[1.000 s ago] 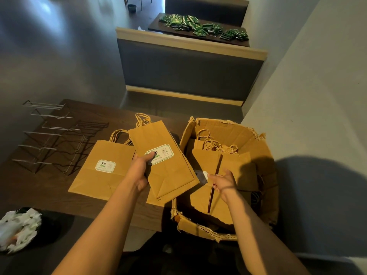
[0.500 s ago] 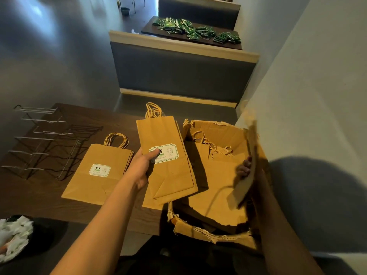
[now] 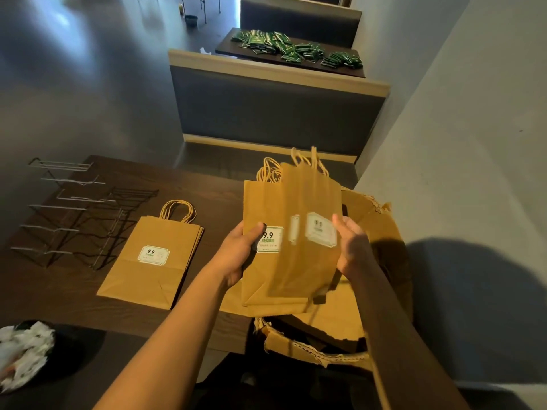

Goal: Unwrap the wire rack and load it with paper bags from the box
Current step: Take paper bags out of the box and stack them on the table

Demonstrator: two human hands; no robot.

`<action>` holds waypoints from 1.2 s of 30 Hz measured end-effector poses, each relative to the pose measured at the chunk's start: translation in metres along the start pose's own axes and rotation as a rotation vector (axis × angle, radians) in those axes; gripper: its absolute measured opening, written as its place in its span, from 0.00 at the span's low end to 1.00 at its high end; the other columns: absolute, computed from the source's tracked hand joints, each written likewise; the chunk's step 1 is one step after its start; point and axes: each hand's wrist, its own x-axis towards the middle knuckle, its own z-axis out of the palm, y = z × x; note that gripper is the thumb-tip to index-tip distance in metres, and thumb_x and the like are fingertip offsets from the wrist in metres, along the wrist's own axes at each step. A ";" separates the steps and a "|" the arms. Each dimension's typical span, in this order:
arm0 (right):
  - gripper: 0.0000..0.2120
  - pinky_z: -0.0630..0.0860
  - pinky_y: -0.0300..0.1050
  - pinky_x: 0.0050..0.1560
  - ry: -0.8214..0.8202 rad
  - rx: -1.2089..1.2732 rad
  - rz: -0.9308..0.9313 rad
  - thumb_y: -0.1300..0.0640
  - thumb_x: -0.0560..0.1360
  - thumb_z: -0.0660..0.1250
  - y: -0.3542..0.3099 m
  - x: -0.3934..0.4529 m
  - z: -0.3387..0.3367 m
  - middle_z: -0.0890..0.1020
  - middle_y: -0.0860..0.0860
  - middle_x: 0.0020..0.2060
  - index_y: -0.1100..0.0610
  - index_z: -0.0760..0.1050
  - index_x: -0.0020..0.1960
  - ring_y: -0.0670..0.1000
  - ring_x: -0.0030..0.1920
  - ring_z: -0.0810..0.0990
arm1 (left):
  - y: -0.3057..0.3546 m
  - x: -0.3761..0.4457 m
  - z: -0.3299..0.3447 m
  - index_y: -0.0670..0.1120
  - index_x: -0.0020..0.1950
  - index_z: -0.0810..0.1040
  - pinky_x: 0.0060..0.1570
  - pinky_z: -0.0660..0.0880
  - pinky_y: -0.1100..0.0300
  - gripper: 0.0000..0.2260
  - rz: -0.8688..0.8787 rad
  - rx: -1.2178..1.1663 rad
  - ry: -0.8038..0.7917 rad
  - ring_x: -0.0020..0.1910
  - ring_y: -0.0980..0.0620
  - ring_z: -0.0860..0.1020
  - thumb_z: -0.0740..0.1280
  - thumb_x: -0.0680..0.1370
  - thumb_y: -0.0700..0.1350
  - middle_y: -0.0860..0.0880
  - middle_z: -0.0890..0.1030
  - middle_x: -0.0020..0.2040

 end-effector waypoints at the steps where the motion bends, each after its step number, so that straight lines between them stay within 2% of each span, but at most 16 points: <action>1: 0.13 0.82 0.54 0.51 -0.009 -0.069 -0.014 0.52 0.84 0.63 0.000 -0.001 0.005 0.82 0.61 0.52 0.62 0.74 0.59 0.57 0.50 0.86 | 0.000 -0.002 0.001 0.50 0.69 0.76 0.53 0.81 0.52 0.15 0.013 0.002 -0.011 0.56 0.48 0.85 0.62 0.85 0.53 0.47 0.86 0.59; 3: 0.15 0.83 0.50 0.46 -0.004 -0.207 -0.031 0.54 0.84 0.63 0.001 0.001 0.015 0.83 0.61 0.51 0.66 0.72 0.62 0.55 0.47 0.87 | 0.001 -0.006 0.000 0.54 0.67 0.76 0.56 0.81 0.52 0.17 0.018 0.006 -0.023 0.58 0.50 0.84 0.59 0.83 0.60 0.50 0.85 0.60; 5: 0.15 0.82 0.46 0.40 0.015 -0.299 -0.059 0.55 0.84 0.63 -0.002 -0.001 0.024 0.83 0.60 0.48 0.67 0.71 0.61 0.53 0.44 0.87 | 0.002 -0.007 -0.004 0.56 0.66 0.76 0.55 0.81 0.53 0.16 0.010 -0.005 -0.020 0.59 0.51 0.84 0.59 0.83 0.61 0.51 0.86 0.59; 9: 0.12 0.83 0.50 0.43 0.008 -0.390 -0.072 0.54 0.84 0.63 -0.010 -0.005 0.027 0.82 0.63 0.49 0.64 0.72 0.58 0.53 0.44 0.87 | -0.003 -0.002 -0.014 0.47 0.70 0.74 0.52 0.81 0.50 0.16 0.001 -0.055 0.024 0.57 0.44 0.84 0.68 0.82 0.43 0.44 0.85 0.59; 12: 0.10 0.84 0.58 0.50 0.073 -0.268 -0.096 0.53 0.83 0.64 -0.023 -0.005 0.009 0.82 0.63 0.54 0.59 0.74 0.56 0.56 0.47 0.87 | -0.005 0.000 -0.017 0.47 0.69 0.75 0.52 0.81 0.49 0.15 -0.002 -0.135 0.092 0.57 0.42 0.84 0.67 0.82 0.38 0.43 0.85 0.58; 15: 0.12 0.83 0.46 0.41 0.062 -0.084 -0.081 0.49 0.84 0.60 -0.048 -0.016 -0.010 0.86 0.53 0.47 0.56 0.73 0.60 0.51 0.46 0.87 | -0.001 0.000 -0.022 0.48 0.66 0.75 0.50 0.81 0.49 0.13 -0.006 -0.192 0.148 0.55 0.42 0.84 0.64 0.82 0.38 0.42 0.85 0.57; 18: 0.12 0.81 0.42 0.39 -0.001 -0.133 -0.120 0.47 0.85 0.59 -0.052 -0.023 -0.005 0.86 0.48 0.40 0.55 0.75 0.58 0.47 0.43 0.87 | 0.003 -0.001 -0.025 0.47 0.64 0.76 0.49 0.80 0.50 0.13 -0.021 -0.195 0.163 0.54 0.41 0.83 0.61 0.81 0.38 0.40 0.84 0.58; 20: 0.12 0.80 0.46 0.41 -0.012 -0.300 -0.177 0.51 0.85 0.61 -0.038 -0.020 0.016 0.85 0.53 0.43 0.60 0.74 0.58 0.49 0.41 0.86 | 0.004 -0.001 -0.025 0.48 0.63 0.77 0.46 0.80 0.52 0.13 -0.017 -0.176 0.153 0.52 0.42 0.83 0.60 0.81 0.39 0.40 0.84 0.57; 22: 0.10 0.82 0.49 0.39 -0.054 -0.390 -0.183 0.55 0.83 0.64 -0.014 -0.015 0.045 0.83 0.61 0.48 0.62 0.71 0.59 0.50 0.41 0.86 | 0.006 -0.004 -0.020 0.51 0.61 0.79 0.46 0.80 0.52 0.10 -0.037 -0.159 0.133 0.49 0.44 0.84 0.61 0.83 0.46 0.43 0.85 0.55; 24: 0.17 0.83 0.46 0.42 -0.081 -0.411 -0.094 0.53 0.81 0.68 0.003 -0.022 0.077 0.82 0.57 0.53 0.52 0.65 0.65 0.50 0.46 0.86 | 0.006 -0.006 -0.018 0.54 0.65 0.78 0.52 0.81 0.49 0.13 -0.022 -0.121 0.074 0.54 0.44 0.85 0.61 0.84 0.56 0.45 0.86 0.57; 25: 0.24 0.83 0.46 0.46 -0.094 -0.400 -0.073 0.52 0.79 0.71 0.009 -0.027 0.091 0.81 0.52 0.54 0.47 0.61 0.67 0.49 0.49 0.85 | 0.007 -0.008 -0.021 0.53 0.67 0.76 0.54 0.81 0.49 0.14 0.029 -0.072 0.035 0.57 0.45 0.85 0.63 0.84 0.56 0.46 0.85 0.59; 27: 0.31 0.82 0.45 0.51 -0.127 -0.330 -0.048 0.53 0.76 0.75 0.018 -0.030 0.109 0.80 0.46 0.56 0.44 0.58 0.69 0.48 0.54 0.83 | 0.011 -0.014 -0.037 0.52 0.69 0.73 0.55 0.81 0.52 0.16 0.150 0.032 -0.010 0.59 0.47 0.84 0.69 0.81 0.46 0.46 0.84 0.62; 28: 0.31 0.82 0.46 0.53 -0.167 -0.287 -0.025 0.55 0.75 0.76 0.021 -0.030 0.115 0.81 0.46 0.57 0.45 0.61 0.70 0.49 0.56 0.83 | 0.015 -0.017 -0.048 0.52 0.68 0.73 0.56 0.81 0.52 0.19 0.185 0.083 -0.004 0.59 0.47 0.84 0.71 0.80 0.41 0.46 0.84 0.61; 31: 0.23 0.82 0.47 0.55 -0.307 -0.280 -0.052 0.63 0.76 0.73 0.030 -0.032 0.137 0.84 0.49 0.59 0.51 0.72 0.68 0.49 0.58 0.84 | 0.022 -0.024 -0.088 0.48 0.67 0.74 0.55 0.82 0.54 0.21 0.284 0.220 0.033 0.57 0.47 0.84 0.73 0.77 0.35 0.46 0.85 0.59; 33: 0.17 0.82 0.43 0.55 -0.306 -0.299 -0.128 0.64 0.76 0.73 0.037 -0.034 0.156 0.86 0.46 0.54 0.50 0.76 0.62 0.45 0.54 0.85 | 0.024 -0.026 -0.109 0.47 0.63 0.77 0.55 0.82 0.50 0.18 0.318 0.266 0.101 0.54 0.46 0.85 0.75 0.76 0.36 0.45 0.86 0.55; 36: 0.11 0.75 0.31 0.40 -0.259 -0.342 -0.185 0.68 0.74 0.74 0.056 -0.039 0.187 0.82 0.37 0.32 0.53 0.78 0.45 0.33 0.34 0.81 | 0.022 -0.025 -0.140 0.43 0.56 0.82 0.55 0.82 0.49 0.14 0.349 0.304 0.187 0.52 0.47 0.85 0.76 0.73 0.32 0.45 0.87 0.51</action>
